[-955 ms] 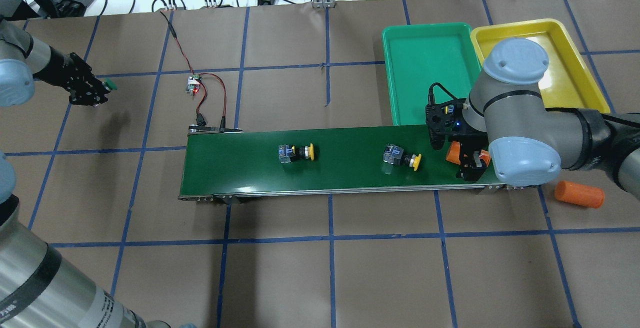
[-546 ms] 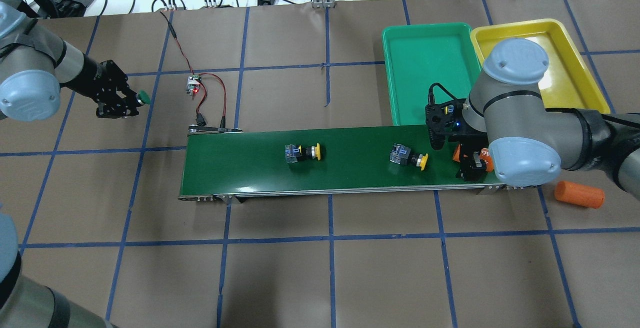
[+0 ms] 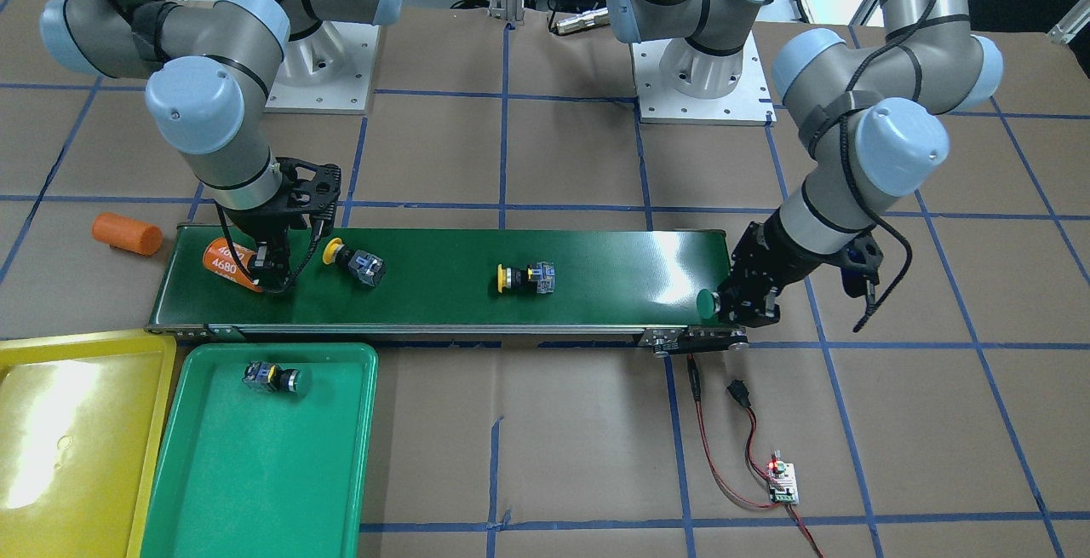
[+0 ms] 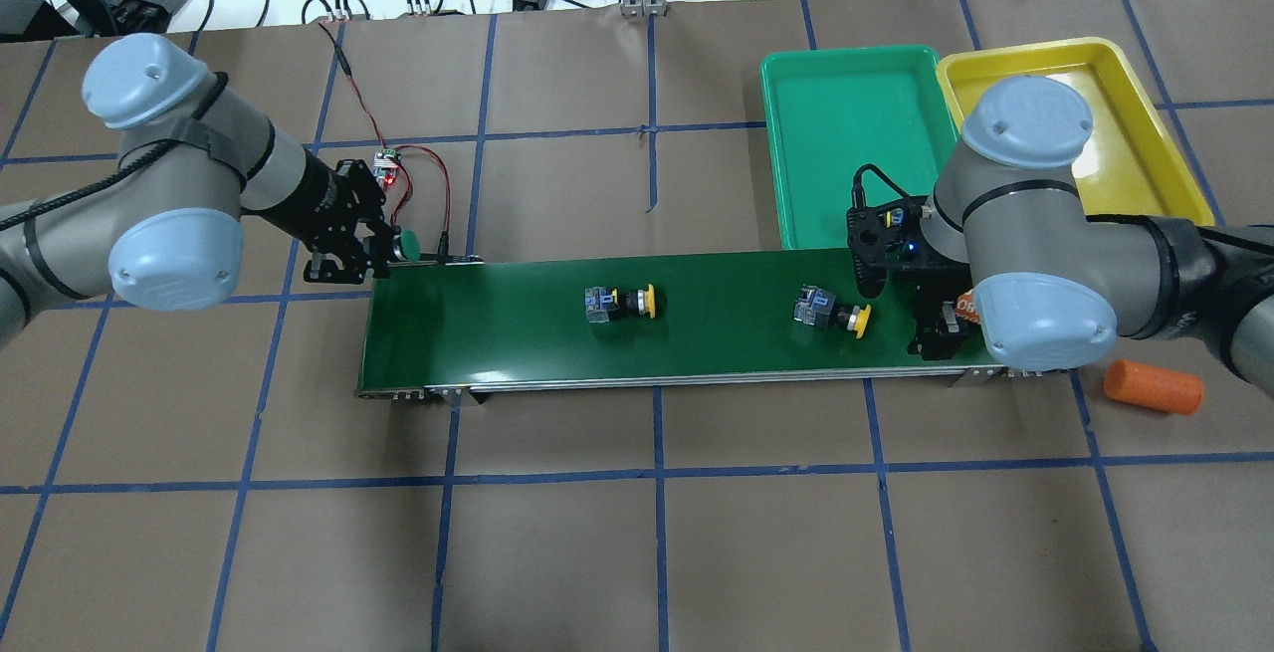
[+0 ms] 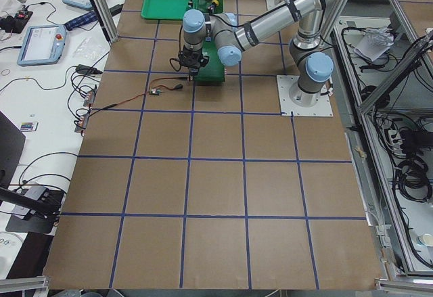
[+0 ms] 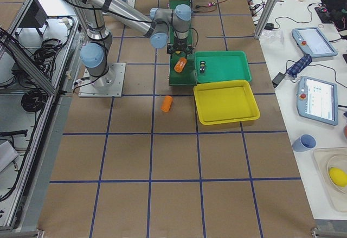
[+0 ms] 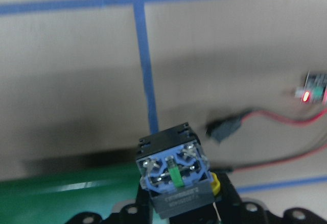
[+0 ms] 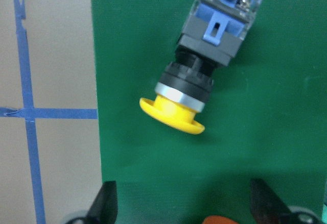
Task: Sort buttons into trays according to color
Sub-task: 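Grasp yellow button with right gripper while left gripper places green button on belt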
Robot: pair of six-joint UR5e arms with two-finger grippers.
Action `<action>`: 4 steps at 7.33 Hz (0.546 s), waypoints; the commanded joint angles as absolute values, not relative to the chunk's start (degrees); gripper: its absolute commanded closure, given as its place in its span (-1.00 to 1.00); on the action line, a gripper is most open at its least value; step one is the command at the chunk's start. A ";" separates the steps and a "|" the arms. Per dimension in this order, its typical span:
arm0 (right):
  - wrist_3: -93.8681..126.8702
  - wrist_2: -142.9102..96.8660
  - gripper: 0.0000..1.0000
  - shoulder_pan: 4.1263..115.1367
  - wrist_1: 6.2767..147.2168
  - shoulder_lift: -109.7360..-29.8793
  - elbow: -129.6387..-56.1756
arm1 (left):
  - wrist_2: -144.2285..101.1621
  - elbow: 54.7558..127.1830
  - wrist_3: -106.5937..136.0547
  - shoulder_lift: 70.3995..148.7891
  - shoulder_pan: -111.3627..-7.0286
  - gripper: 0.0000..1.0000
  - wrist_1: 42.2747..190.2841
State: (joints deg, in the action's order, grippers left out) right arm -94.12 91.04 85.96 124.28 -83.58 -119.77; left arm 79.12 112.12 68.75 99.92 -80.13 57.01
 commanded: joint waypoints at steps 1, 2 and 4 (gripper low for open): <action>-94.13 91.05 -0.83 85.96 124.28 -83.58 -119.71 | 79.10 117.83 70.82 96.95 -84.01 0.53 56.69; -94.04 90.97 -0.83 85.96 124.28 -83.50 -119.79 | 79.28 118.64 71.71 96.33 -84.11 0.42 56.52; -94.04 90.70 -0.83 86.04 124.28 -83.50 -119.79 | 83.04 119.62 72.07 96.24 -84.37 -0.61 56.51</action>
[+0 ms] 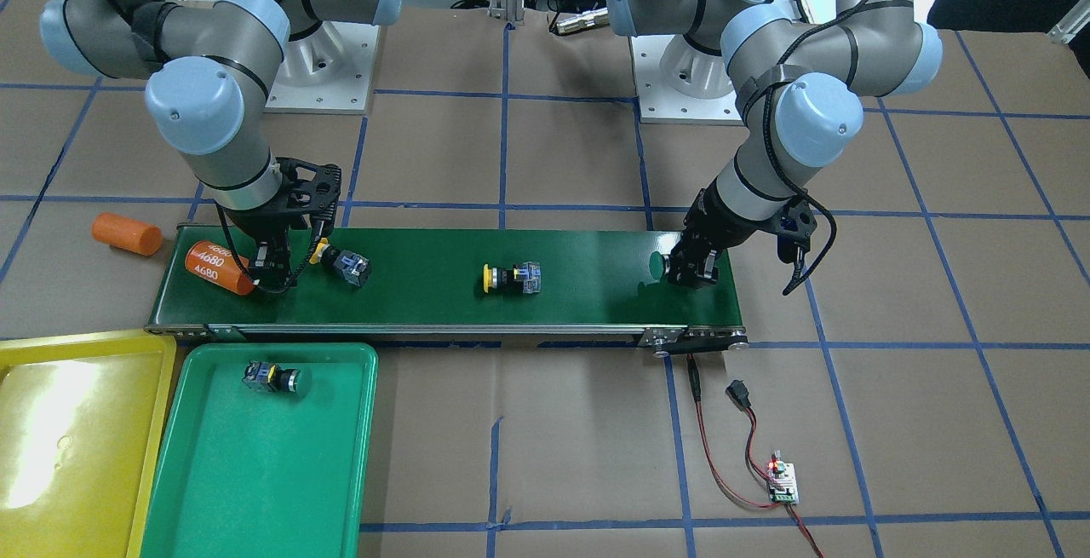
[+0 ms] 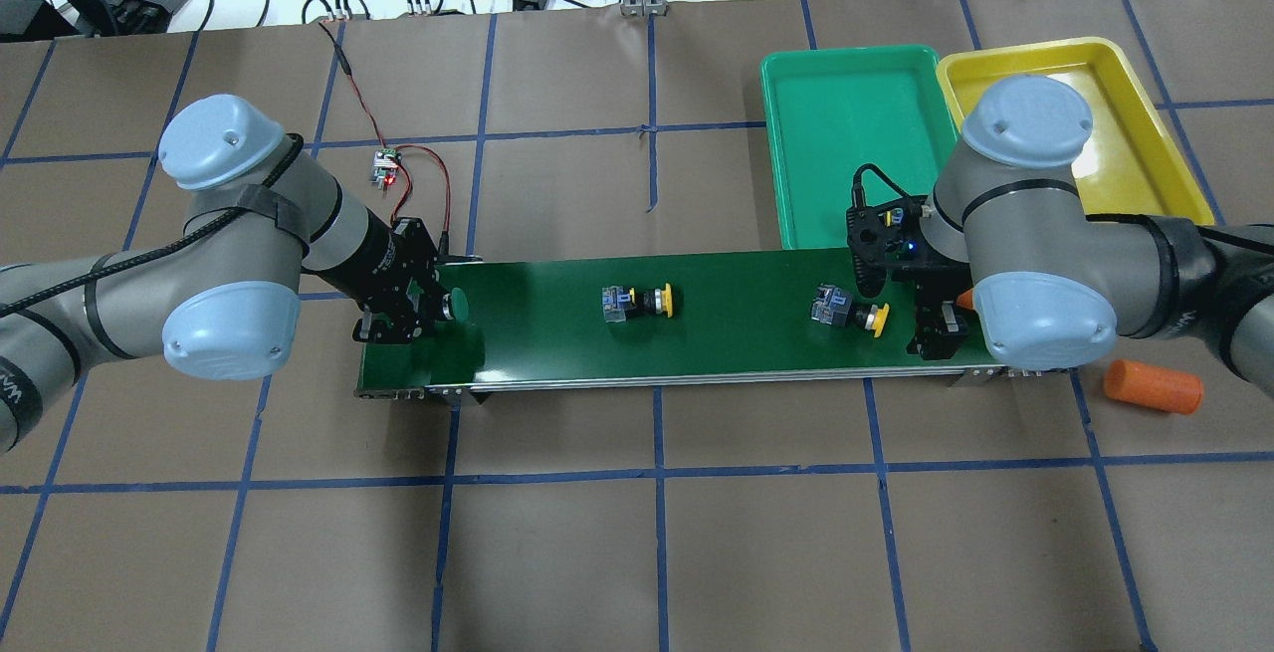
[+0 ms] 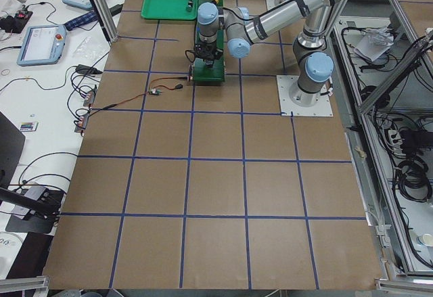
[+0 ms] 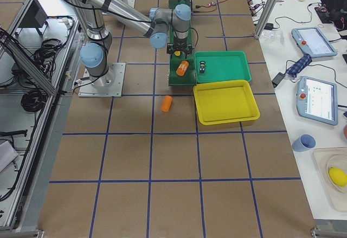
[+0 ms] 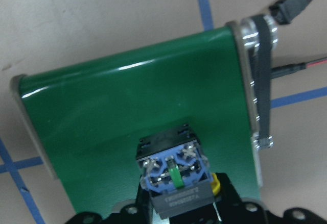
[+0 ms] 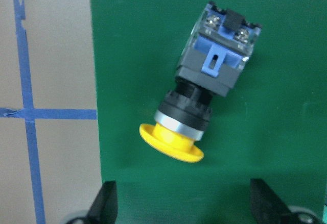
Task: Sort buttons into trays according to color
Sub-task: 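Grasp yellow button with right gripper while left gripper places green button on belt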
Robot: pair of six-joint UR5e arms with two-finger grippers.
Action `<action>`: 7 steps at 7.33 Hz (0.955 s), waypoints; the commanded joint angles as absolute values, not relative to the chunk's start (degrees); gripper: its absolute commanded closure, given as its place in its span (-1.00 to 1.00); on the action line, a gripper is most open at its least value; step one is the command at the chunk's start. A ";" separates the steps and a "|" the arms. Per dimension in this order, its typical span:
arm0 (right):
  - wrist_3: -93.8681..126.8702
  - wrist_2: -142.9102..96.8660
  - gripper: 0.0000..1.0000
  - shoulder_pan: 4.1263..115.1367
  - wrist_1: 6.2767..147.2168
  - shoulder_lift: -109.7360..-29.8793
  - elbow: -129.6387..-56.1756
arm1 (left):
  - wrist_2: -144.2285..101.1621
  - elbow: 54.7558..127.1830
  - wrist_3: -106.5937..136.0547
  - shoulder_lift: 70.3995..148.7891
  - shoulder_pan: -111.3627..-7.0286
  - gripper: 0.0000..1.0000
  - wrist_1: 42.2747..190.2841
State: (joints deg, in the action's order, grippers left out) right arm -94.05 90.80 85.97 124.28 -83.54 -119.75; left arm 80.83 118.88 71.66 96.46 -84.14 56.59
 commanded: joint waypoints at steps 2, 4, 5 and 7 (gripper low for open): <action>-94.04 90.53 -0.83 86.04 124.28 -83.50 -119.79 | 83.06 119.45 76.71 96.41 -84.37 -0.74 56.43; -94.04 90.18 -0.81 86.04 124.36 -83.50 -119.79 | 82.71 118.83 76.90 95.81 -84.55 -1.00 54.41; -93.96 90.09 -0.72 86.04 124.37 -83.50 -119.79 | 82.44 116.30 76.90 94.15 -84.46 -1.00 55.10; -94.04 90.09 -0.18 86.04 125.24 -83.50 -119.79 | 85.69 111.81 68.85 90.81 -84.29 -0.88 56.07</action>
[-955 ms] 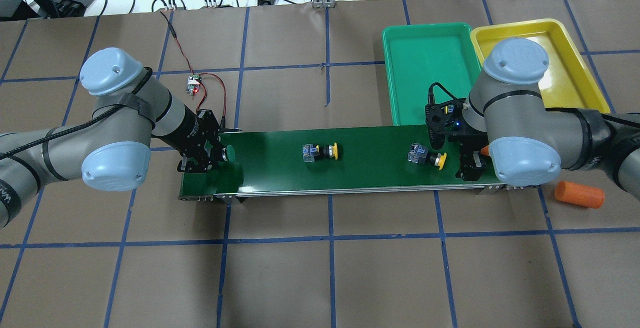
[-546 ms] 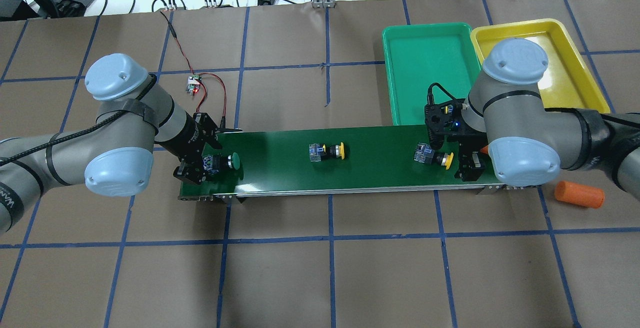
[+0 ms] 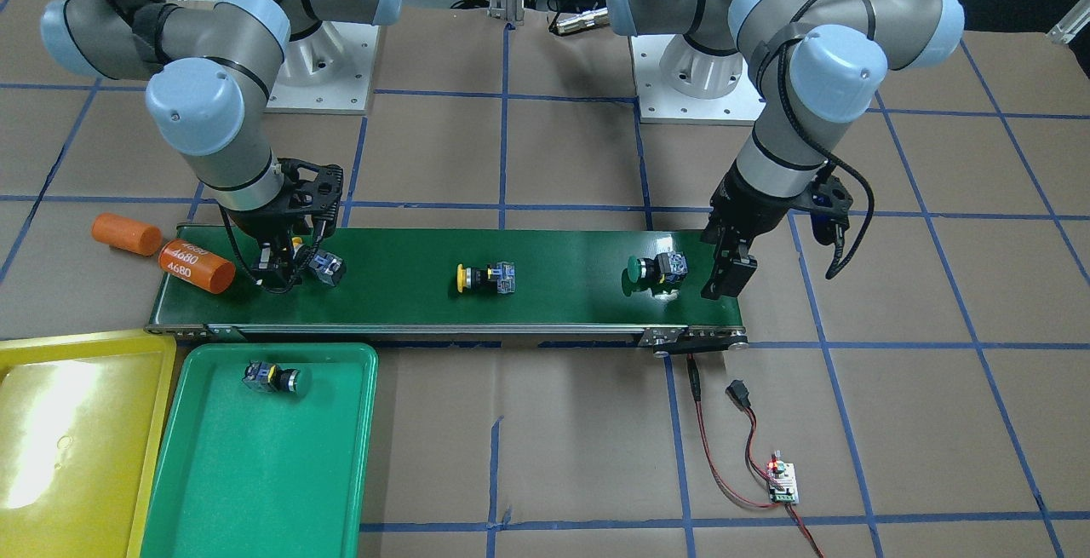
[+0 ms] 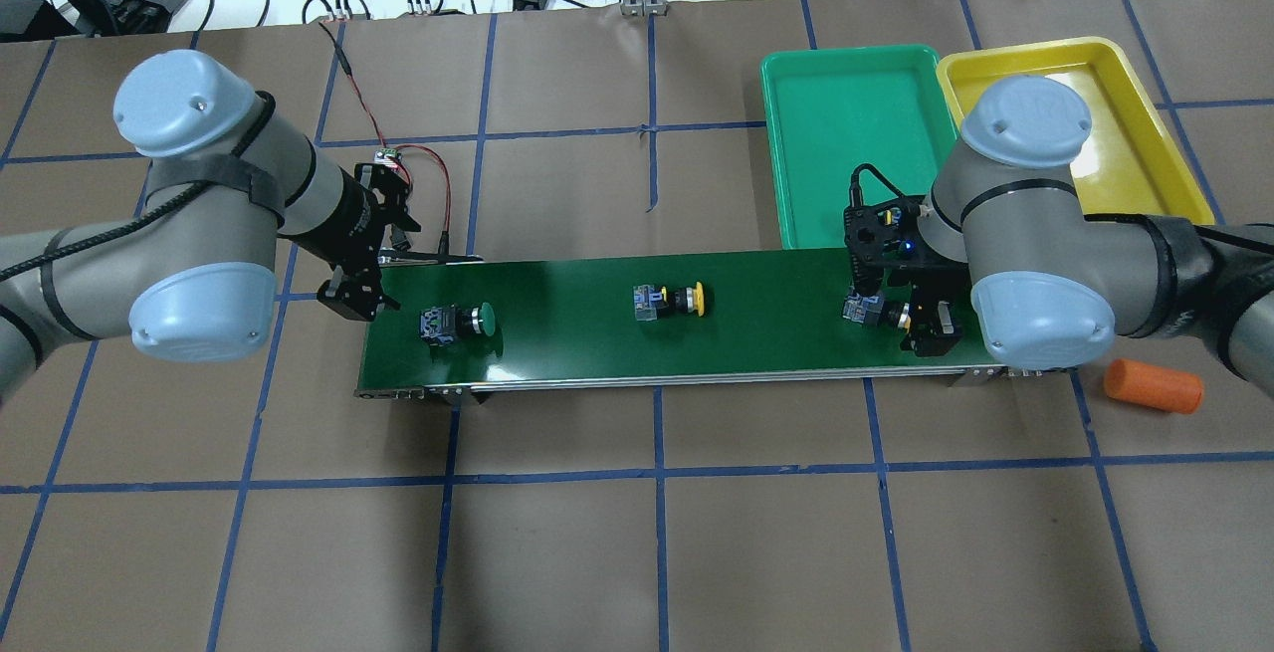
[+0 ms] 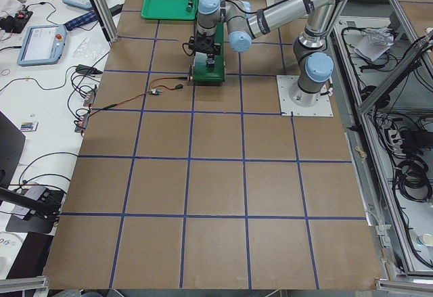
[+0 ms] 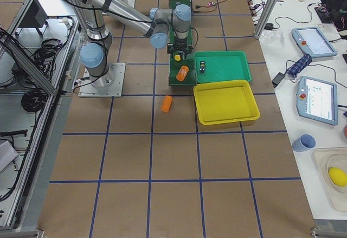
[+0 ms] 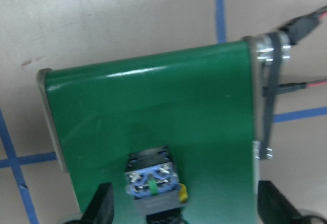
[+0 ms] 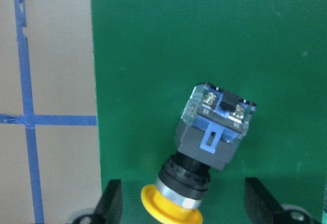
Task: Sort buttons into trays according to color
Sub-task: 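Carry the yellow-capped button into the yellow tray with the right gripper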
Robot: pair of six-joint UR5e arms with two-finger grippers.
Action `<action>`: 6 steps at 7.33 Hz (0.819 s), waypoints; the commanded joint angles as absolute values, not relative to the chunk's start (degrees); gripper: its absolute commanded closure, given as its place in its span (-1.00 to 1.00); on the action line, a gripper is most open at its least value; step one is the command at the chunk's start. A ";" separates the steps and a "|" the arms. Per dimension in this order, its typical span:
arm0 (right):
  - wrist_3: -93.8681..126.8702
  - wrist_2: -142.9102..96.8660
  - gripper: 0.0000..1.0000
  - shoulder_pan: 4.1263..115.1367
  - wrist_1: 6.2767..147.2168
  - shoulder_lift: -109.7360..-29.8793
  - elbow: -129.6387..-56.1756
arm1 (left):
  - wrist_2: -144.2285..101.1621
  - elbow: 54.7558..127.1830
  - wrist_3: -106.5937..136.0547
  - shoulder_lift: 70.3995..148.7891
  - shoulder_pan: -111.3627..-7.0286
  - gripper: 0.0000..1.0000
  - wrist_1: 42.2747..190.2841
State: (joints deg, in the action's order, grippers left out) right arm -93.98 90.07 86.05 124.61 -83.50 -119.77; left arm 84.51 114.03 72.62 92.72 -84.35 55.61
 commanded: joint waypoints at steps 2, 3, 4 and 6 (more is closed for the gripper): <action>-94.22 90.44 0.82 86.04 125.51 -83.50 -119.71 | 85.78 111.80 59.11 89.47 -83.42 -0.82 55.81; -94.13 90.61 1.00 86.04 125.51 -83.50 -119.27 | 85.17 111.19 57.24 90.08 -83.32 -0.92 55.46; -94.57 90.79 1.00 86.04 125.86 -83.50 -118.66 | 85.51 111.79 56.69 90.26 -83.32 -1.00 55.11; -95.45 91.14 1.00 85.61 126.04 -80.18 -112.37 | 85.87 111.97 50.31 90.88 -83.23 -1.00 52.14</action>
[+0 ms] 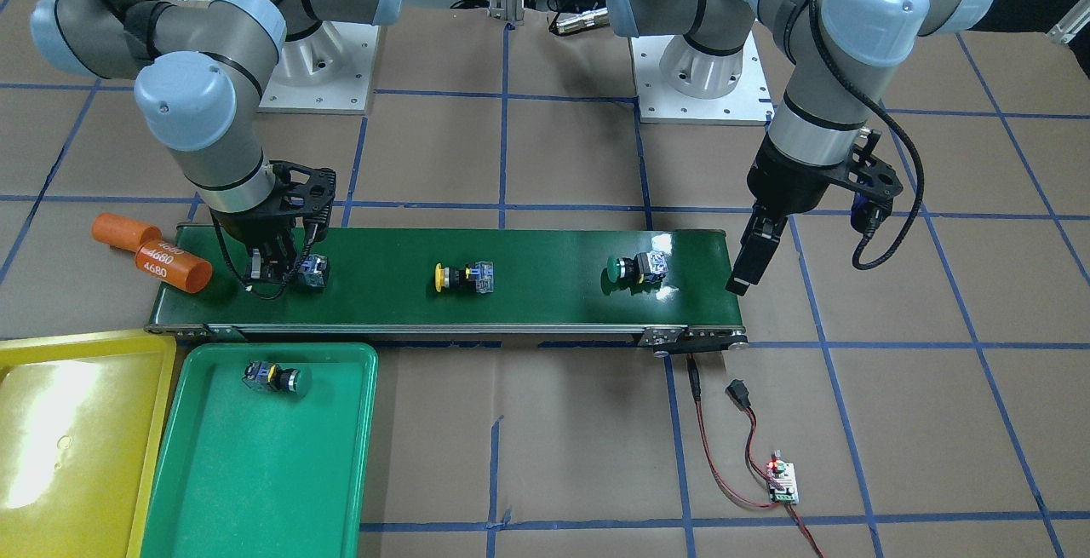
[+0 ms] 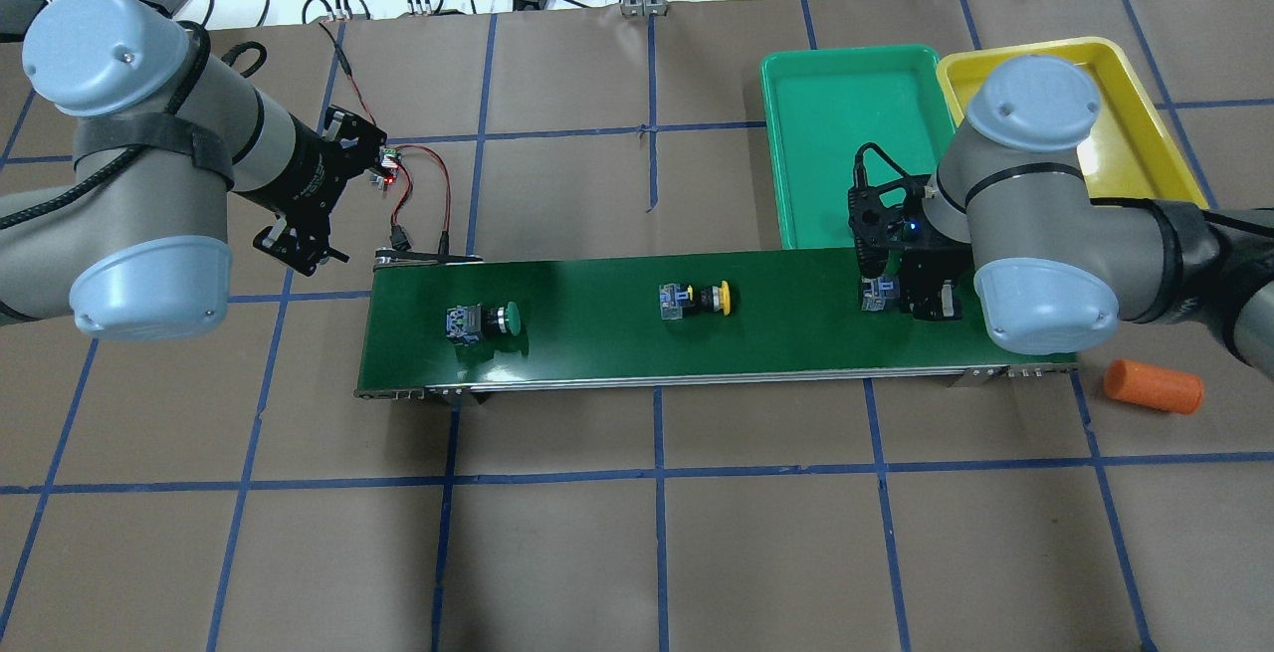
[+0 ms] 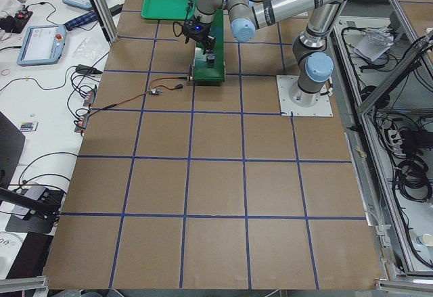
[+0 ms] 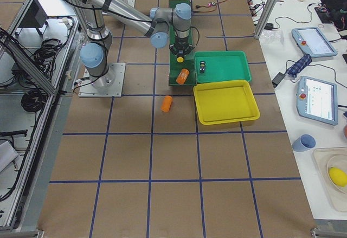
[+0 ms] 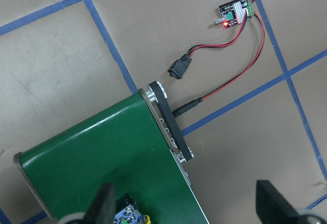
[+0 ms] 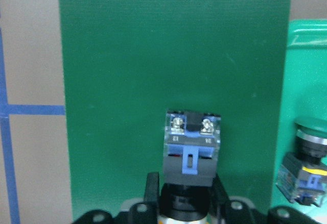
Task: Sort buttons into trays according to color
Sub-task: 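Carry the yellow-capped button into the yellow tray with the right gripper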
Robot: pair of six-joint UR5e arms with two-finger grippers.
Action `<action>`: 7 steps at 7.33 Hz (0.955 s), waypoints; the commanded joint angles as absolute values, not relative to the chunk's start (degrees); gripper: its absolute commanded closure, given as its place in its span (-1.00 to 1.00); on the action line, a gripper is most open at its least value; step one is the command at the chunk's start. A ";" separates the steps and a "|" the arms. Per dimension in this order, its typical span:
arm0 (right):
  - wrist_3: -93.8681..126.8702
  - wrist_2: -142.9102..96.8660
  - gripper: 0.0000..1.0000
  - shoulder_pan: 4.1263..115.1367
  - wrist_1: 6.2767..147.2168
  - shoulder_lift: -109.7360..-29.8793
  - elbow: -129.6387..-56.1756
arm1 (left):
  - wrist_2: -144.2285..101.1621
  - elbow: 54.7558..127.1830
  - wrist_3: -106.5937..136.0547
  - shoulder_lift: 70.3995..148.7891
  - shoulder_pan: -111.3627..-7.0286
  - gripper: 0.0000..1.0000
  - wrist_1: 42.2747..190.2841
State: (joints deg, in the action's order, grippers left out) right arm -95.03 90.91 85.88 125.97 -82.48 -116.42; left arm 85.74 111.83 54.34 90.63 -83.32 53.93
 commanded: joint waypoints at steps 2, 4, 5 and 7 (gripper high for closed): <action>-100.41 94.19 0.98 81.50 125.59 -74.73 -105.49 | 85.78 111.97 44.17 91.49 -83.23 -1.00 51.42; -111.66 93.61 0.97 73.78 125.77 -73.39 -103.46 | 85.43 111.36 33.10 90.88 -82.54 -1.00 50.71; -118.76 93.34 0.97 70.61 125.77 -71.13 -102.40 | 84.99 111.97 29.48 91.14 -81.92 -1.00 50.97; -126.79 89.32 0.75 64.19 126.74 -68.13 -101.16 | 84.99 110.22 25.24 90.62 -82.44 -1.00 51.94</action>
